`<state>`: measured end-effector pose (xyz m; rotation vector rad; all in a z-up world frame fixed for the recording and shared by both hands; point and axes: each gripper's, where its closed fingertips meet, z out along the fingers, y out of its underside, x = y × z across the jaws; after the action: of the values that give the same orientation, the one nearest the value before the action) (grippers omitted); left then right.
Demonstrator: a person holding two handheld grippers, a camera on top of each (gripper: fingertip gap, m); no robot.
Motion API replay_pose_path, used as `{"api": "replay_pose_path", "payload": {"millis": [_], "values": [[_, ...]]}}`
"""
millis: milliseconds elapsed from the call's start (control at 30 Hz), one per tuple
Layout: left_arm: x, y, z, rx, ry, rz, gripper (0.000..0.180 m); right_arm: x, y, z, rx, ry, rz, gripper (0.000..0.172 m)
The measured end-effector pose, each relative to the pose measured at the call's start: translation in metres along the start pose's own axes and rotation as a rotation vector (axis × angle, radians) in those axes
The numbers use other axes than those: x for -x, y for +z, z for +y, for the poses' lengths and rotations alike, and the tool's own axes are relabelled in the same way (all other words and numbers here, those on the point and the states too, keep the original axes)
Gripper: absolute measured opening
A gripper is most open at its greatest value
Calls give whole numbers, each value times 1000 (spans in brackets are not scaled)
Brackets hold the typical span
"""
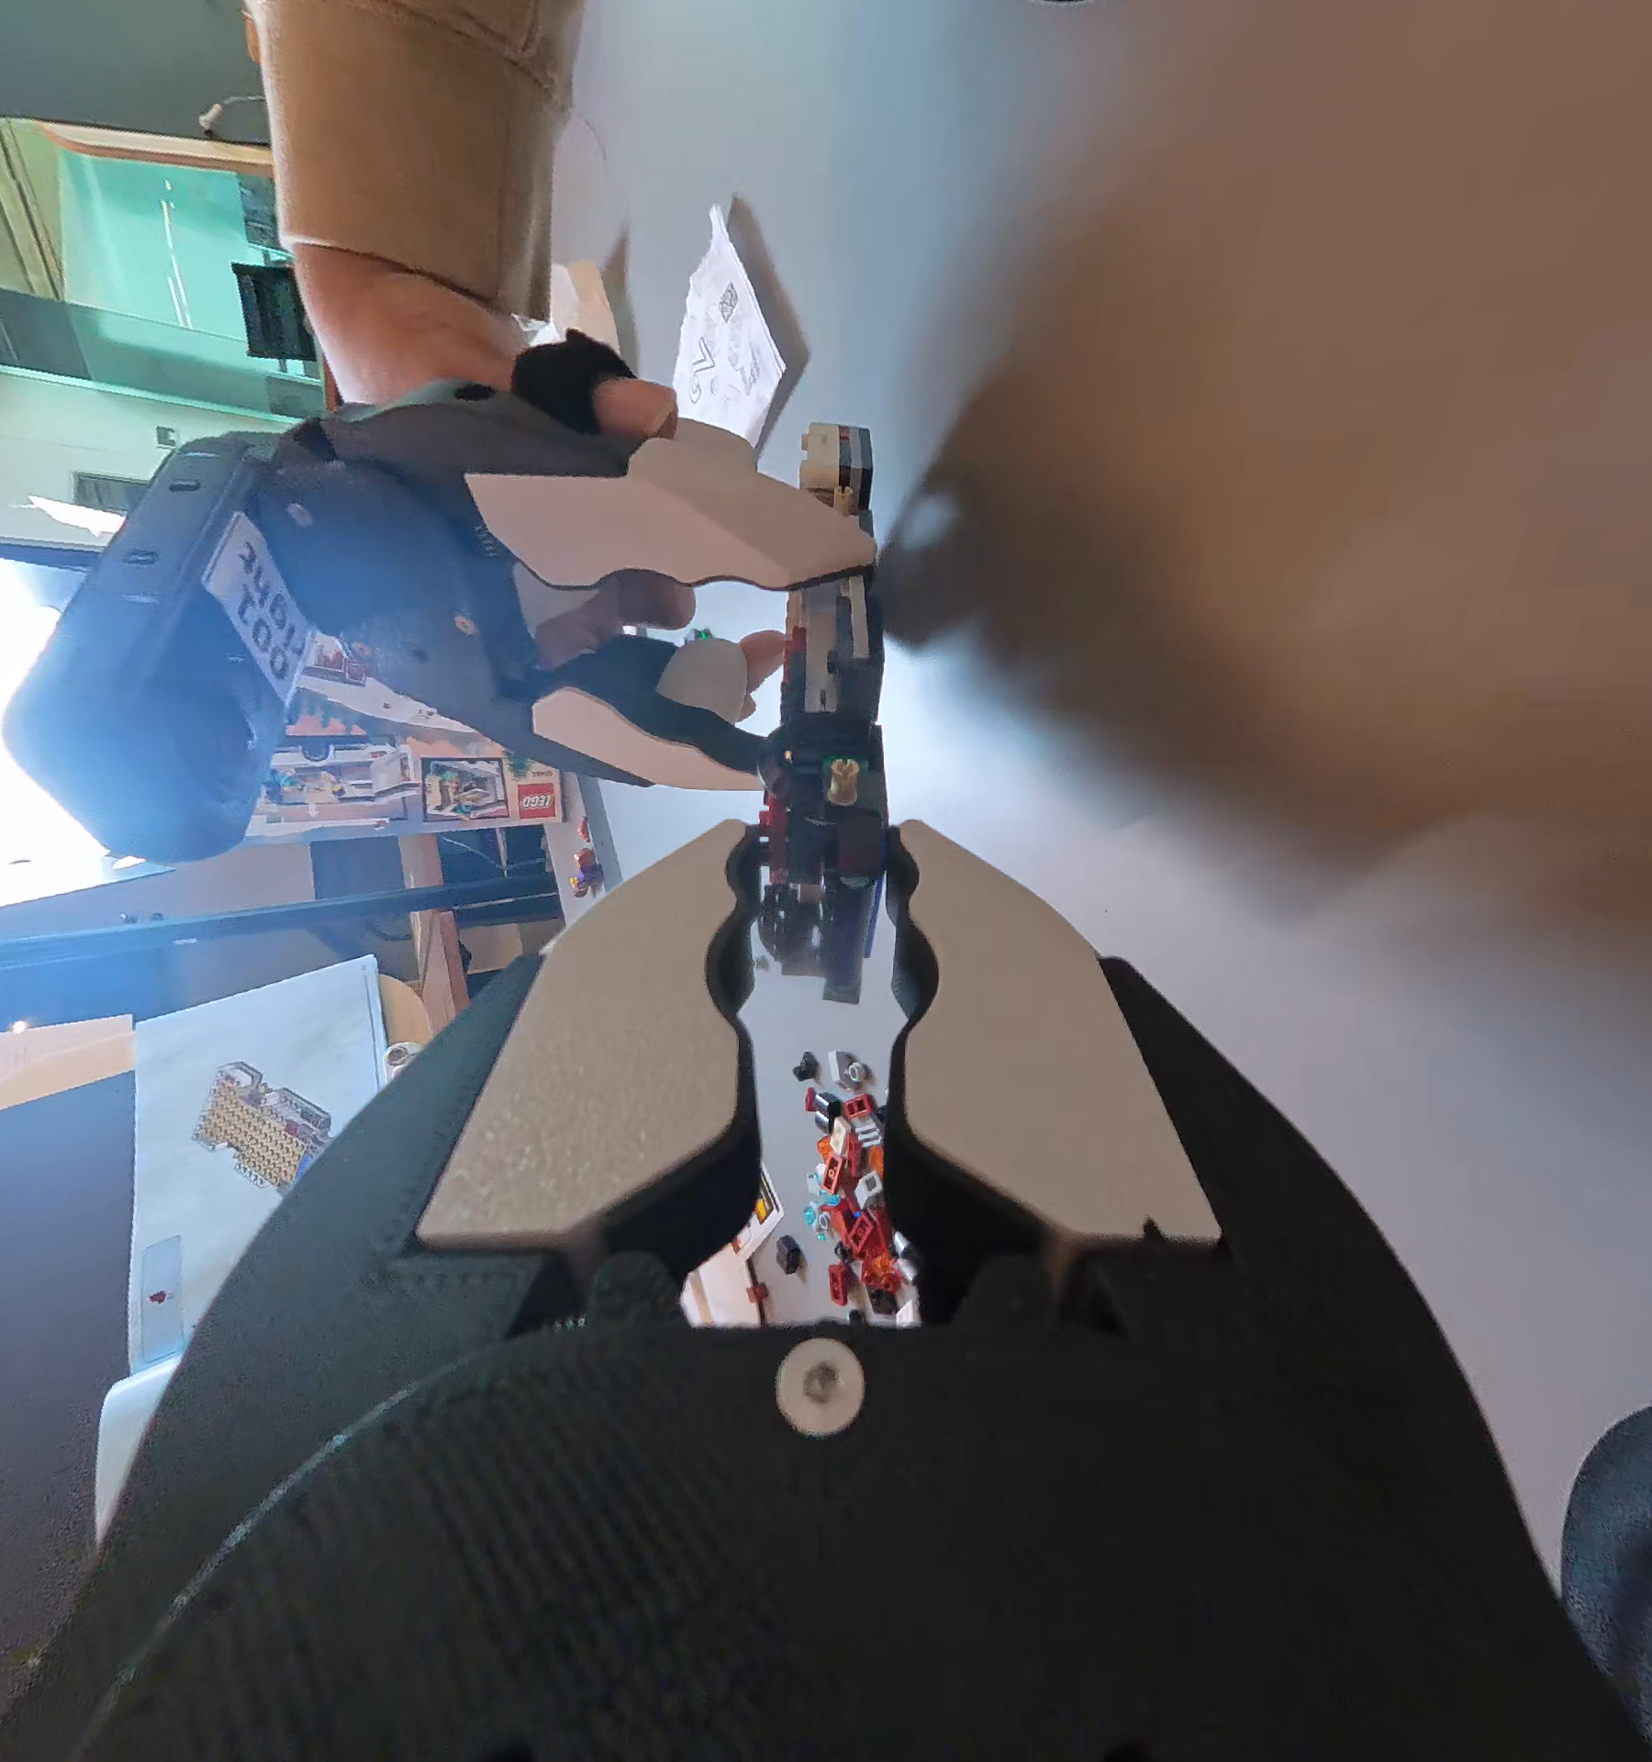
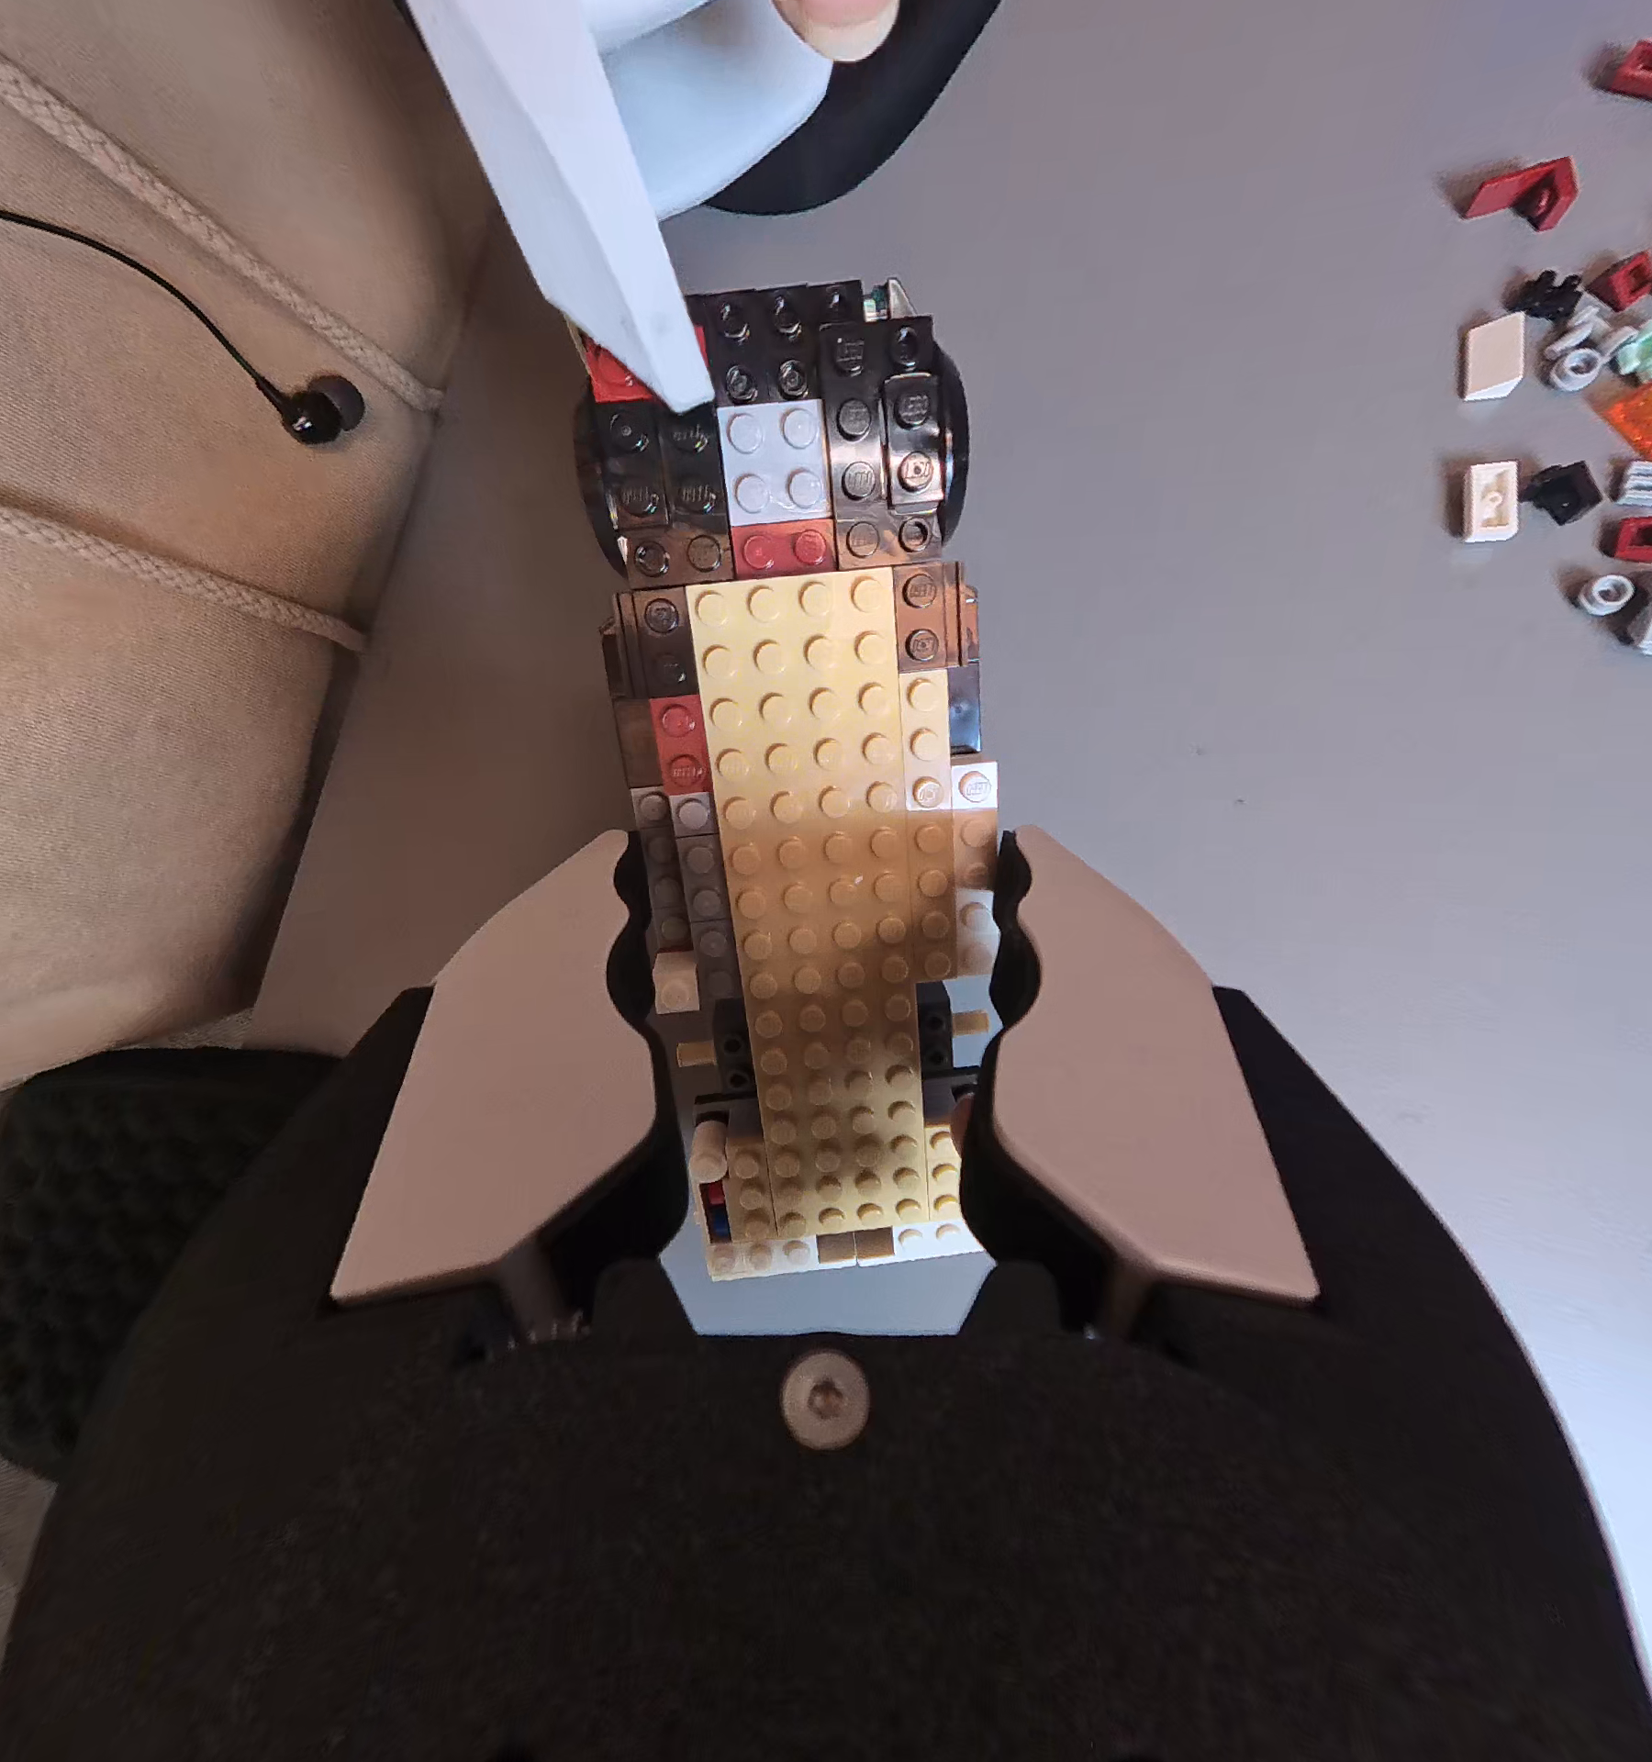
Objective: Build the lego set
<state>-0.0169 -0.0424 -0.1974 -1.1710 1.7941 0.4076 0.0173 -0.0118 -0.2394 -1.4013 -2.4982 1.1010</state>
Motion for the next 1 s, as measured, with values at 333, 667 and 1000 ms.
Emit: {"api": "replay_pose_path", "payload": {"millis": [333, 667, 1000], "values": [[-2, -2, 0, 17, 24, 55, 24, 2, 2, -1, 21, 4, -39, 70], [3, -6, -2, -3, -65, 95, 24, 5, 0, -5, 18, 14, -86, 70], [20, -8, 17, 21, -334, 90, 24, -8, -34, -28, -103, -172, 463, 72]]}}
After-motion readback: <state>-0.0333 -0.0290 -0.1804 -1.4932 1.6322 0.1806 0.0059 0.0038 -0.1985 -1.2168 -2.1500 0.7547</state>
